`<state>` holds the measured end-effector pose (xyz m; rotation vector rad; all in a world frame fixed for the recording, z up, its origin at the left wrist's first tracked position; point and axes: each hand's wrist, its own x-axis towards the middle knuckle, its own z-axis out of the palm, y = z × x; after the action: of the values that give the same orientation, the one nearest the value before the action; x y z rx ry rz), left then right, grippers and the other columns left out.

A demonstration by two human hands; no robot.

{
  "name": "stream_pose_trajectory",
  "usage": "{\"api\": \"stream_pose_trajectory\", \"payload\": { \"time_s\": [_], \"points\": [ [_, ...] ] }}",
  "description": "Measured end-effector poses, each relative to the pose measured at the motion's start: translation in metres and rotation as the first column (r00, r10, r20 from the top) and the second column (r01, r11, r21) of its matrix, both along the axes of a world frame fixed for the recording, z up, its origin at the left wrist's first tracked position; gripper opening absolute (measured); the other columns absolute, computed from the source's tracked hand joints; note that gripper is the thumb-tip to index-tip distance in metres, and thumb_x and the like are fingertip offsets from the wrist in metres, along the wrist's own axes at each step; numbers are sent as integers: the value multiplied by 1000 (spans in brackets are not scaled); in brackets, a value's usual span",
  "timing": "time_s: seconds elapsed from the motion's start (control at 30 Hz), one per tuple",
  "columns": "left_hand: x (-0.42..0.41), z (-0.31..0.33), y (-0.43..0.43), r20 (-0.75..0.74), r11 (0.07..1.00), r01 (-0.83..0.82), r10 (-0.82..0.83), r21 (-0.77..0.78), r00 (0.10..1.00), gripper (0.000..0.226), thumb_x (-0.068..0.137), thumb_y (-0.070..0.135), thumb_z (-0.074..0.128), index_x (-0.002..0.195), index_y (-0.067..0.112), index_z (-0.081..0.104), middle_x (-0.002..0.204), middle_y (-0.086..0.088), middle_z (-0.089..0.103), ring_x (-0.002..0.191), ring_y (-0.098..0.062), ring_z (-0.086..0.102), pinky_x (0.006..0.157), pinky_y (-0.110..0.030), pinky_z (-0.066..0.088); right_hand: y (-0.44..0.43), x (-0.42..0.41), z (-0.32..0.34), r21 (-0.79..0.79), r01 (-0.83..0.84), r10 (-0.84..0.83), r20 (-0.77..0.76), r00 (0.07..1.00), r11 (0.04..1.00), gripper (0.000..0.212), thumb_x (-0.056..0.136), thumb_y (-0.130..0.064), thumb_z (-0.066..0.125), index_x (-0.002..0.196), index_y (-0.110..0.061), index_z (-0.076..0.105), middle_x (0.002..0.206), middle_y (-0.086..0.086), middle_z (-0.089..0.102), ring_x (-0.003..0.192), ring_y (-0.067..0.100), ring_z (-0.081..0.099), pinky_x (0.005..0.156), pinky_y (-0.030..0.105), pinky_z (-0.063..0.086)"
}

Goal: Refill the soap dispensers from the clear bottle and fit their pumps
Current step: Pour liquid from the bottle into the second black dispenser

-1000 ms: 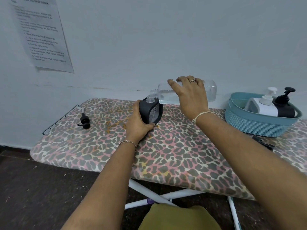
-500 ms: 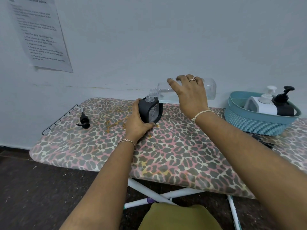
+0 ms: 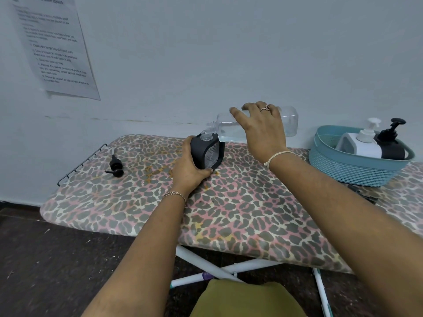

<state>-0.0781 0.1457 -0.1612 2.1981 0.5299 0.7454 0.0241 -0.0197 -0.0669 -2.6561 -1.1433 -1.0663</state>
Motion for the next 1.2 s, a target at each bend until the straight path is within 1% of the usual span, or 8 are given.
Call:
{"api": "stream_pose_trajectory", "payload": {
  "time_s": [0.23, 0.43, 0.77, 0.97, 1.2],
  "points": [
    [0, -1, 1, 6, 1000, 5, -5, 4, 1000, 102, 63, 23, 87, 142, 35, 22, 128, 1, 57, 102, -26, 63, 80, -44, 56, 1, 0, -1, 8, -1, 1, 10, 1000, 1000, 72, 68, 13, 58, 132, -18, 51, 125, 16, 57, 112, 37, 52, 96, 46, 35],
    [0, -1, 1, -1, 1000, -1, 1, 6, 1000, 103, 63, 25, 87, 141, 37, 21, 128, 1, 57, 101, -27, 64, 81, -46, 56, 0, 0, 0, -3, 5, -5, 15, 1000, 1000, 75, 66, 13, 60, 132, -19, 49, 126, 15, 56, 114, 37, 50, 97, 46, 34],
    [0, -2, 2, 3, 1000, 2, -2, 6, 1000, 103, 64, 24, 87, 142, 36, 21, 130, 1, 57, 103, -27, 63, 81, -45, 56, 0, 0, 1, -14, 6, -6, 15, 1000, 1000, 74, 67, 12, 60, 133, -19, 48, 128, 15, 55, 115, 37, 50, 98, 46, 33],
    [1, -2, 2, 6, 1000, 0, 0, 11, 1000, 103, 64, 23, 87, 142, 36, 22, 130, 1, 56, 104, -27, 63, 82, -43, 56, 1, 1, 0, -14, 2, -1, 22, 1000, 1000, 76, 62, 13, 62, 131, -18, 50, 125, 16, 56, 112, 38, 52, 97, 47, 35],
    [1, -2, 2, 2, 1000, 2, -2, 11, 1000, 102, 64, 25, 87, 141, 37, 21, 128, 3, 57, 103, -26, 63, 82, -44, 56, 1, 1, 1, -26, 1, -1, 12, 1000, 1000, 79, 61, 13, 62, 132, -18, 49, 127, 16, 55, 114, 38, 50, 98, 48, 33]
  ]
}}
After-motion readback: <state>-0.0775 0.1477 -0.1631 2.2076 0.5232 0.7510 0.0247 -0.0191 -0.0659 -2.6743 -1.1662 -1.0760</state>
